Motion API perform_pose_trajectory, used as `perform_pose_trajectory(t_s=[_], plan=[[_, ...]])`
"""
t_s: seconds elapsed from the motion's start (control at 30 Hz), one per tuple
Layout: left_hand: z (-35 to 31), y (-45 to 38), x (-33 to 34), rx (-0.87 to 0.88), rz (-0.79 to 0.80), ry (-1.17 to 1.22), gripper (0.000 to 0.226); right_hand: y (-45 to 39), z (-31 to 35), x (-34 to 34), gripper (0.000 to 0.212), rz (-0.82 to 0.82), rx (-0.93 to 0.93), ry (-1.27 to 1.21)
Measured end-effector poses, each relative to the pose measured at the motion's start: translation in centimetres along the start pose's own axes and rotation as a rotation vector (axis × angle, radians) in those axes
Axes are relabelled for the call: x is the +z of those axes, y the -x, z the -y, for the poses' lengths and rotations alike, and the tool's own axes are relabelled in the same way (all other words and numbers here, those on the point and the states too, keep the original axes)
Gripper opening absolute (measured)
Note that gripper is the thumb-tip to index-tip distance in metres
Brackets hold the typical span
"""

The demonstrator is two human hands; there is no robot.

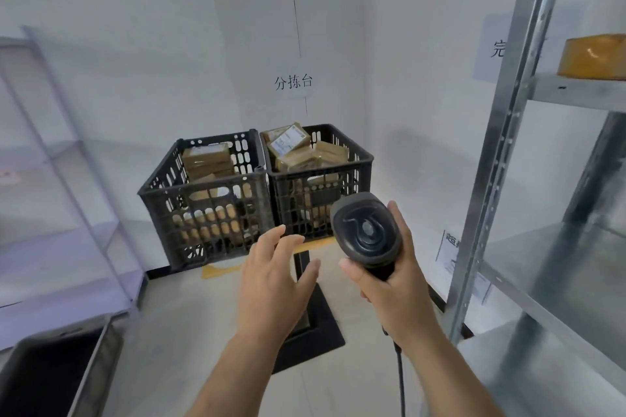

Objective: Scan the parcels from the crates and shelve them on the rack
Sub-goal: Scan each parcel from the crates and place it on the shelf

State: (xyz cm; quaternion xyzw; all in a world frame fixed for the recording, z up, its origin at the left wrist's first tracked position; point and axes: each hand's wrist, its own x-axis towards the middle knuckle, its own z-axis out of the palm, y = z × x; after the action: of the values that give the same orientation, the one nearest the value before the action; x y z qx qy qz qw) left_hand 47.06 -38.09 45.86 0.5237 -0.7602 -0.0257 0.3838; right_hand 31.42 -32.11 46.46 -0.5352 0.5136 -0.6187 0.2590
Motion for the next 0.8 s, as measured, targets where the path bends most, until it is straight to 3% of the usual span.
perform_pose_trajectory(t_s=[0.47, 0.8], plan=[[4.3, -14.6, 8.4, 0.0, -0.003, -0.017, 0.042, -16.3, -6.4, 1.8, 0.106, -0.033, 0.017, 0.032], [8.8, -30.8, 14.8, 0.163, 0.079, 0.048, 0.045, -29.4, -10.6, 4.2, 0.098, -0.208, 0.015, 0.139]])
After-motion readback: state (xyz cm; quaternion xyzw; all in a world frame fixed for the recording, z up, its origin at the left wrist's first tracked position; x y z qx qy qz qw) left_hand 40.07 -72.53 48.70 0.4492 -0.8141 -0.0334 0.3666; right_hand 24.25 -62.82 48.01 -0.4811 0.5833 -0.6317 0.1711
